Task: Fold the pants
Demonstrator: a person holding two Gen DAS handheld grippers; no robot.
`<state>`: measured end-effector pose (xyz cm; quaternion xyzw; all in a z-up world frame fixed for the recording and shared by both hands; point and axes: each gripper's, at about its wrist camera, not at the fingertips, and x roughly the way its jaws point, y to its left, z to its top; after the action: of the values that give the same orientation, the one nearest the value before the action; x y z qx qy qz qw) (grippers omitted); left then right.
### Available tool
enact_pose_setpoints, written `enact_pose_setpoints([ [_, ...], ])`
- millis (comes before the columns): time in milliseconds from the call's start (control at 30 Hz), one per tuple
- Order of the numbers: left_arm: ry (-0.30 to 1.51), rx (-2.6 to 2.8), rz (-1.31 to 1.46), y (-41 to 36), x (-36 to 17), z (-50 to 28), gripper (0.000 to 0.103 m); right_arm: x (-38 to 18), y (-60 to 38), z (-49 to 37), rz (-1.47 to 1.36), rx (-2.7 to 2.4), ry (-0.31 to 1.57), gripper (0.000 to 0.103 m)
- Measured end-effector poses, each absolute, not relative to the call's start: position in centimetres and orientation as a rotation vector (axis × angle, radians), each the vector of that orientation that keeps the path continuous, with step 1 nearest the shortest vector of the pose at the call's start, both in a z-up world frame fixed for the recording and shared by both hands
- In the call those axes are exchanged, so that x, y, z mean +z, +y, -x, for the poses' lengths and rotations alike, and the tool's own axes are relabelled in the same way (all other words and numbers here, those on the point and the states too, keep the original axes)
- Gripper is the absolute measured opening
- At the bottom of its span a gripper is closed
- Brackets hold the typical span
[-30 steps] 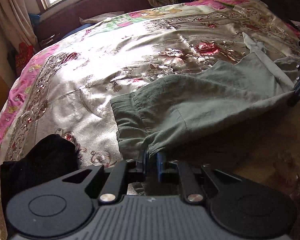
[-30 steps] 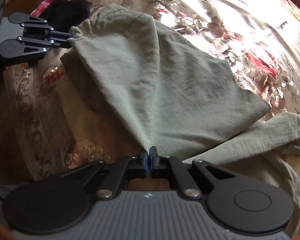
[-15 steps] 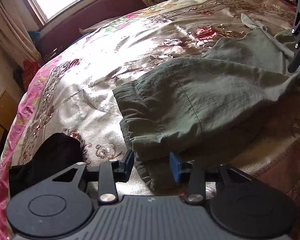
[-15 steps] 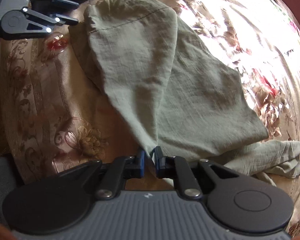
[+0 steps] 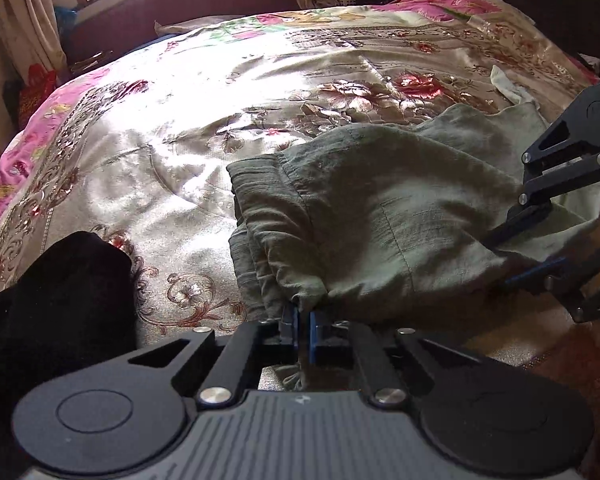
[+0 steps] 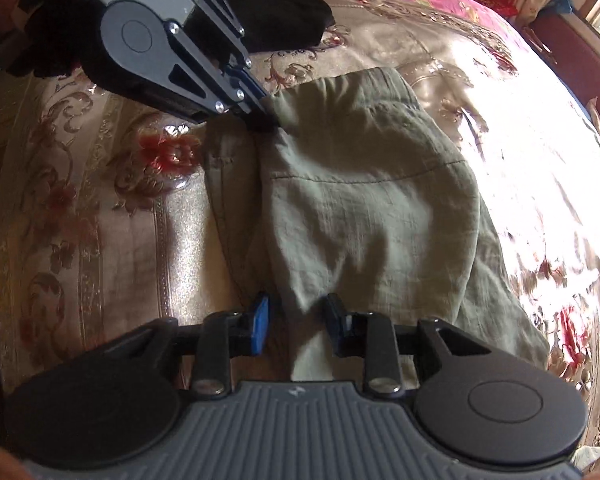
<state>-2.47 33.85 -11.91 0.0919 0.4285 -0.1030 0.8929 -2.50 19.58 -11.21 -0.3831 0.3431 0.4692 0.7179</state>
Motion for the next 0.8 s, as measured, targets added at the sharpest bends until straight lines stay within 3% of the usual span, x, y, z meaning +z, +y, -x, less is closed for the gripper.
enact_pose_setpoints([
  [133, 0.866, -0.203, -0.136, 34.5, -9.3, 4.5, 0.022, -10.2, 19.6, 2.7, 0.829, 1.06, 0.746, 0.015],
  [233, 0.899, -0.166, -0.123, 34.6, -10.1, 5.3, 0.022, -10.6, 19.8, 3.0, 0.817, 1.079, 0.749, 0.013],
  [400, 1.027, -0.143, -0.244, 33.5, -14.5, 4.9, 0.034, -13.1, 20.6, 3.3, 0.86, 1.081, 0.802, 0.02],
  [633, 0.98, -0.081, -0.272, 32.4, -9.6, 5.2, 0.034, -9.1, 16.2, 1.6, 0.701, 1.006, 0.807, 0.022],
  [800, 0.921, -0.137, -0.271, 27.1, -6.3, 2.9, 0.034, -7.0, 8.7, -2.2, 0.621, 0.851, 0.828, 0.029],
])
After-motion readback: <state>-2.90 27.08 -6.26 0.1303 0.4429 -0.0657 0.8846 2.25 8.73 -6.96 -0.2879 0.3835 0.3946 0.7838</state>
